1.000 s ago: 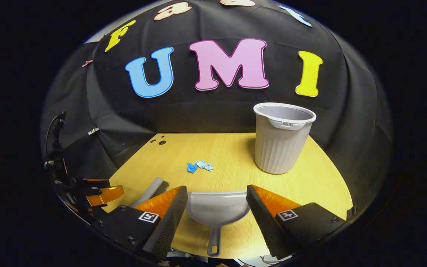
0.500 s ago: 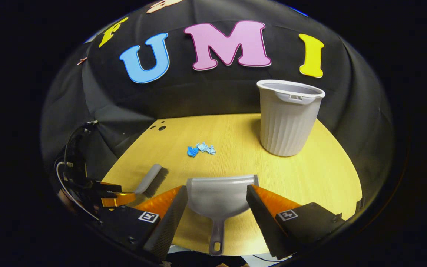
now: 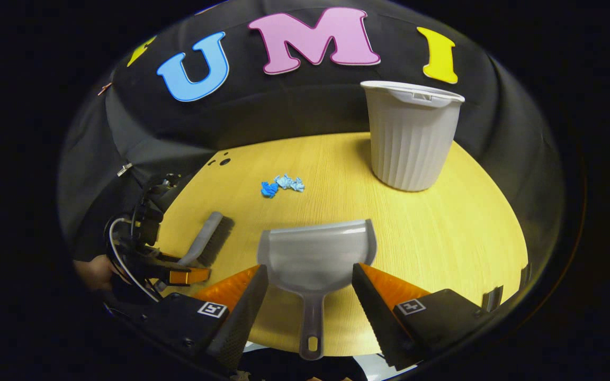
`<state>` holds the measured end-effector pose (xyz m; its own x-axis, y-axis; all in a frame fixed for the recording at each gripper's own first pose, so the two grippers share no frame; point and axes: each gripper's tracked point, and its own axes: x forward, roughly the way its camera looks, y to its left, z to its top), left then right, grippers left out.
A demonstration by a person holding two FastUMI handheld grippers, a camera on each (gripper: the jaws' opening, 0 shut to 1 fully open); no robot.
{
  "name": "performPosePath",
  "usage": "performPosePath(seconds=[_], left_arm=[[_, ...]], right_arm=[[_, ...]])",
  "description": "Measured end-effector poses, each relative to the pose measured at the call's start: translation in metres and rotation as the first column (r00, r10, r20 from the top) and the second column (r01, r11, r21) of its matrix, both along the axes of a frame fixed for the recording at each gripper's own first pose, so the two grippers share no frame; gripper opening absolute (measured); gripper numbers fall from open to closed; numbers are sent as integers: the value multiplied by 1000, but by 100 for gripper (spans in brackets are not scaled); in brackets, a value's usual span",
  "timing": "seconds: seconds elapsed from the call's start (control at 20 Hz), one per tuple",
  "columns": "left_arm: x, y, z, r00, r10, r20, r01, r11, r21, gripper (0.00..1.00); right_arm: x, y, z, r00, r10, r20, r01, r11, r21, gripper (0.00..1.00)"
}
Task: Pick up the small broom and dustpan from the desktop, sweep the trash into the dustpan with the broom, and then empty the trash into the garbage bin.
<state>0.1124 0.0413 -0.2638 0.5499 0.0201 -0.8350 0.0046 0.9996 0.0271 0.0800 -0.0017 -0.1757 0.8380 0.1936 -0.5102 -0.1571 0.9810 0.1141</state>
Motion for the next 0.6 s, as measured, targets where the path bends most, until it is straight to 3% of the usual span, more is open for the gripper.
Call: performPosePath(seconds=[0.25,0.3,0.35,0.45,0.6], left_arm=[[10,-8,2,999,-49,-8,49,999,10,79],[13,-10,3,998,-59,1,59,998,15,62],[14,-12,3,998,-70,7,70,997,18,57],[18,-16,3,995,-90,35,89,996,22,32],[18,-17,5,991,-96,89,94,995,18,25]], right_arm=[[-8,-9,-29,996,-38,-86,40,999,21,100],[-9,-11,-33,994,-48,-103,51,998,30,99],[-9,-12,-39,991,-52,-125,57,998,36,99],[-13,-12,-52,984,-52,-170,59,998,38,99],[-18,-11,-67,975,-37,-220,45,999,30,99]])
